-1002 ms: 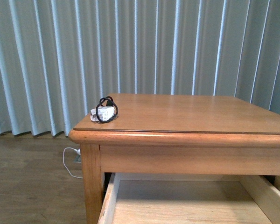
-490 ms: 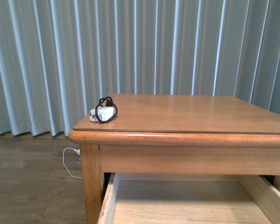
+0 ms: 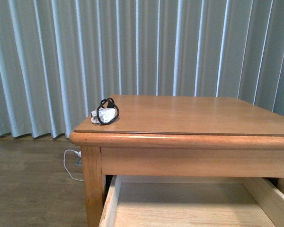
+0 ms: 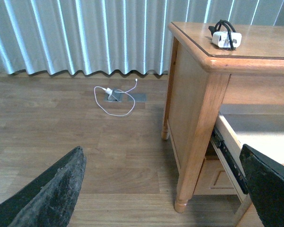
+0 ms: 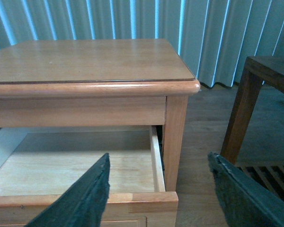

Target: Put charger into drawer

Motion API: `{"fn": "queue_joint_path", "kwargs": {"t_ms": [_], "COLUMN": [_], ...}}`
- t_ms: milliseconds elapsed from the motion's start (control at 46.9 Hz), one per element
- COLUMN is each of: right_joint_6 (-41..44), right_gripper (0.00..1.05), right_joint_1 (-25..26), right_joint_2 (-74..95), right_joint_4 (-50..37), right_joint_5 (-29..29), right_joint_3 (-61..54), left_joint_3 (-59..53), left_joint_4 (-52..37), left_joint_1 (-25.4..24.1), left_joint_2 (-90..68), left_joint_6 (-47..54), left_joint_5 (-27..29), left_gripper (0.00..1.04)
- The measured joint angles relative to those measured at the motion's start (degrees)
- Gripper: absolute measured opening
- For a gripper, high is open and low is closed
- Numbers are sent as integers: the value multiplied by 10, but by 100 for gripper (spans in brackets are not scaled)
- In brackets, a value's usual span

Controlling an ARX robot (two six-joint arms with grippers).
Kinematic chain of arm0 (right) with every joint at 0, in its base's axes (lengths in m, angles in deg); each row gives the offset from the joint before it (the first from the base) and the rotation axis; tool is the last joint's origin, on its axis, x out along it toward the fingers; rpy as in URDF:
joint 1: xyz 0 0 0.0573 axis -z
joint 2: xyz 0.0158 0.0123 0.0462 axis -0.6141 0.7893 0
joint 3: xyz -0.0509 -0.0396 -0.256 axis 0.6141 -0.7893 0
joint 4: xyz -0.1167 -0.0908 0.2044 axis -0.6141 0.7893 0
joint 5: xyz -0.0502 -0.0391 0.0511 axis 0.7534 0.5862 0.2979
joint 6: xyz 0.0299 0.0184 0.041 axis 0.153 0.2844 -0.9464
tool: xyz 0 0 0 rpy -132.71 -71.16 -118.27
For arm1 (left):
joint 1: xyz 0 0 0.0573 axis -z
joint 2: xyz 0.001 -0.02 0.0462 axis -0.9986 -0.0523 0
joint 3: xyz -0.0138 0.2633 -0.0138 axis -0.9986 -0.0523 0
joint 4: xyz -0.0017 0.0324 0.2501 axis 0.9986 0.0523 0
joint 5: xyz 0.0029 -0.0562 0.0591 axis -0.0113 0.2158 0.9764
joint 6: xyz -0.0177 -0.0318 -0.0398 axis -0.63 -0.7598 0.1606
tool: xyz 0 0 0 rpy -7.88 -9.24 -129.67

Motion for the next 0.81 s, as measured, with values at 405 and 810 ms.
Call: {"fn": "queue_joint_path", "kwargs": {"t_ms": [405,810], "right_joint_6": [0,0], "right_gripper": [96,96], "right_joint_1": [0,0], "right_joint_2": [0,0], "right_joint_4": [0,0], "right_joint_5": [0,0], "right_joint_3": [0,0], "left_joint_3": [0,0], "left_joint_4": [0,0], "left_joint_1": [0,0], "left_joint_2": [0,0], "left_joint_6": [0,0], "left_joint_5": [0,0], "left_gripper": [99,99]}}
